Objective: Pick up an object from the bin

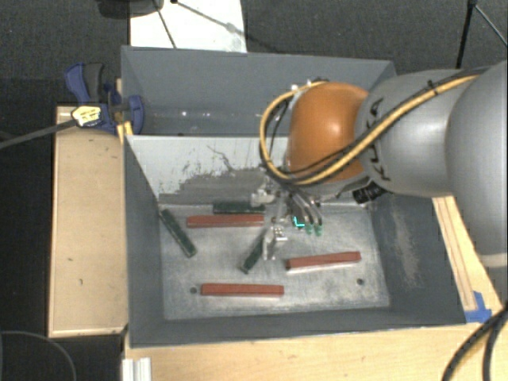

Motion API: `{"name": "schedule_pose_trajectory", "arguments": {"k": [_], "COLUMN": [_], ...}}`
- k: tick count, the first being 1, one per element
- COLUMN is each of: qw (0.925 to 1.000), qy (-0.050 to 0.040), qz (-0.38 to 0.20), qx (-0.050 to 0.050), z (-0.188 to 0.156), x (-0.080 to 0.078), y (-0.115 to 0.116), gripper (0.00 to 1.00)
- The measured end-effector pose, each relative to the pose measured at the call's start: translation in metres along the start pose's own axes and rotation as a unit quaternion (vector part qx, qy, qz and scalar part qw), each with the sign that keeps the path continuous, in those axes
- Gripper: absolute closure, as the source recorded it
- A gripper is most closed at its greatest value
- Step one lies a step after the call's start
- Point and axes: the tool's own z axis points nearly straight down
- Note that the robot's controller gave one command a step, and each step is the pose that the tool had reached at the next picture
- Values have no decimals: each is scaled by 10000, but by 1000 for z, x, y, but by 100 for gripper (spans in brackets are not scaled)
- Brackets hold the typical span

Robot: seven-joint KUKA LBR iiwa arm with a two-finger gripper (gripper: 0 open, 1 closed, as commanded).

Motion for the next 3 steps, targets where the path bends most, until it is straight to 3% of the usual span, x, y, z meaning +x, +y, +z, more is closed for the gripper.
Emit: {"name": "schedule_pose_trajectory", "arguments": {"k": [1, 2, 3], "qw": [10000, 9916, 9865], "qy": [-40, -63, -32], "qz": [14, -1293, -1636], "qx": [-4, 10, 0], "z": [-5, 34, 25], "x": [-2, -14, -15], "y": [0, 37, 57], "gripper": [0, 0, 0]}}
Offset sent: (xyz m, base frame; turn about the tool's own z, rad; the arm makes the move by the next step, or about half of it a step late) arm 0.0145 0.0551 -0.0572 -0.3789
